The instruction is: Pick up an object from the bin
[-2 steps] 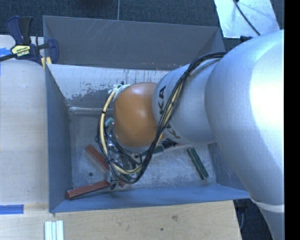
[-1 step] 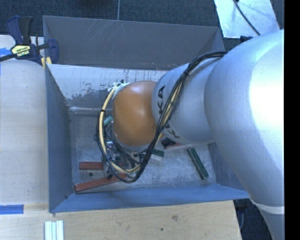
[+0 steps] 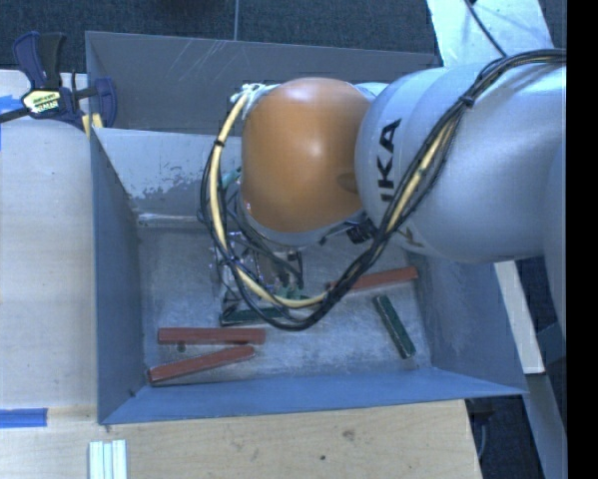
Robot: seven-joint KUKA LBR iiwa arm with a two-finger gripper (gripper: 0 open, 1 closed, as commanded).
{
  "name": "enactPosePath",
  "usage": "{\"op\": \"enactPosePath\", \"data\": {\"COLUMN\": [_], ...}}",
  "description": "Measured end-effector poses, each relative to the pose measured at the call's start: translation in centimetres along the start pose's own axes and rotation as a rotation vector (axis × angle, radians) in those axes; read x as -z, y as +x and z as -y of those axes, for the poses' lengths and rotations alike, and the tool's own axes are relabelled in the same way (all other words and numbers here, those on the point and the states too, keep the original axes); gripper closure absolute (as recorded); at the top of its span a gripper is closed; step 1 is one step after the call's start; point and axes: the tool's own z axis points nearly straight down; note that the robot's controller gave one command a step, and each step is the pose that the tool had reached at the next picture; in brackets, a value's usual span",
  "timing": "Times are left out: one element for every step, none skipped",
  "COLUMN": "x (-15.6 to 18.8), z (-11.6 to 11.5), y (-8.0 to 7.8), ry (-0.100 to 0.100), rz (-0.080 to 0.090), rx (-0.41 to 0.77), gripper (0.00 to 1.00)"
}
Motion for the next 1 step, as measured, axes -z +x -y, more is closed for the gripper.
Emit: {"op": "enactPosePath", "data": {"x": [-0.49], "z": [0.07], "y": [0.18], "ry": [0.002], "rz": [-0.009], "rx": [-0.002], "gripper": [0.0]}}
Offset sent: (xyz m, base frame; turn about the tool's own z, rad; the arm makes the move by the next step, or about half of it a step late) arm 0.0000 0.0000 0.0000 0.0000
